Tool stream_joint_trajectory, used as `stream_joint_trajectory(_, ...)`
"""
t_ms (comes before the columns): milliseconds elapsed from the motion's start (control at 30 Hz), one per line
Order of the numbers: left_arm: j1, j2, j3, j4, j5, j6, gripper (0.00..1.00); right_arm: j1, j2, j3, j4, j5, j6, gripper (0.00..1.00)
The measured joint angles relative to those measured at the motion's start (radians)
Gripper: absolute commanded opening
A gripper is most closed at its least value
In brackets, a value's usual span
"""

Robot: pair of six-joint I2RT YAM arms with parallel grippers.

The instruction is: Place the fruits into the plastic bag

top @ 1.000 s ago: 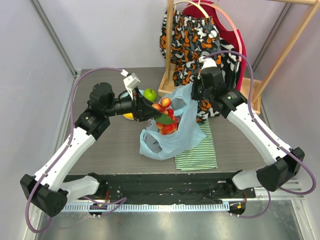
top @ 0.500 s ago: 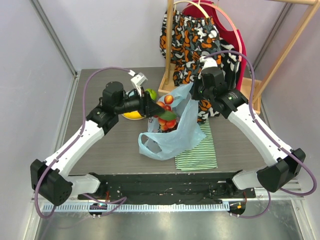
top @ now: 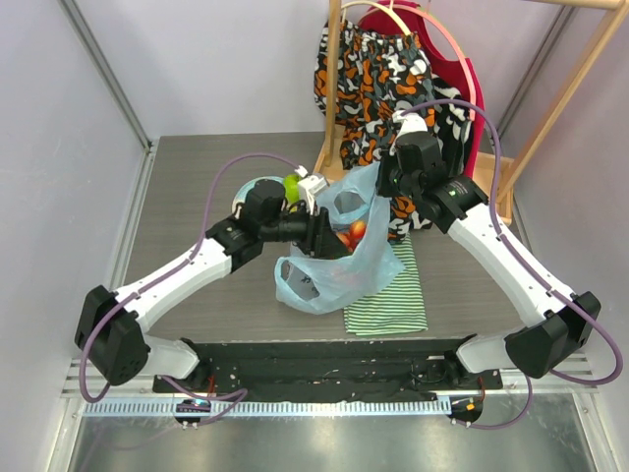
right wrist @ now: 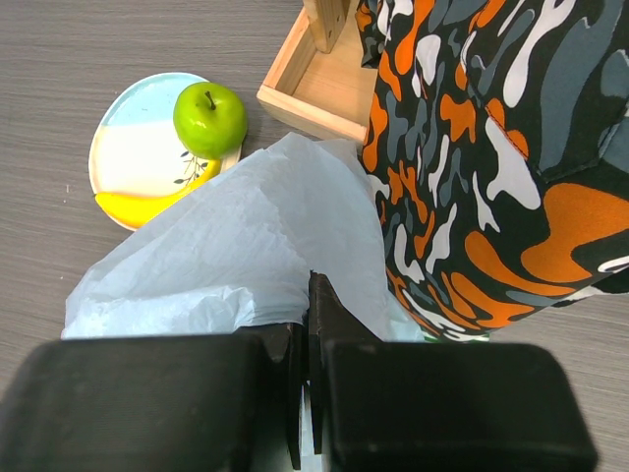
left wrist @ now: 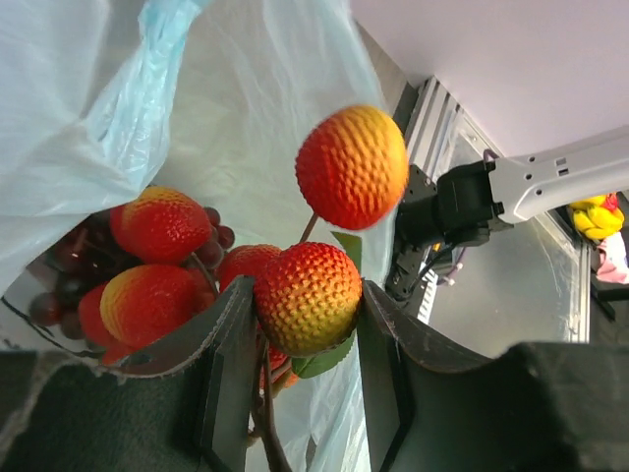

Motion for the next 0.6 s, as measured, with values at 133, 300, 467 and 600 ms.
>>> stream_joint_trajectory(133, -0.022, 0.047, 0.005, -0.003, -0.029, -0.016, 0.0, 0.0, -0.002, -0.001, 0.0, 0.0, 0.0, 0.01)
stream_joint_trajectory(300, -0.024, 0.108, 0.07, -0.041, -0.146, -0.014, 0.0, 0.0, -0.002, -0.001, 0.0, 0.001, -0.001, 0.01)
stream_joint_trajectory(467, -0.019, 0.14, 0.098, -0.038, -0.241, -0.024, 0.0, 0.0, -0.006, -0.006, 0.0, 0.014, -0.01, 0.01)
stream_joint_trajectory(600, -0.035, 0.194, 0.106, -0.029, -0.278, -0.033, 0.0, 0.0, -0.006, -0.01, 0.0, 0.021, -0.016, 0.01)
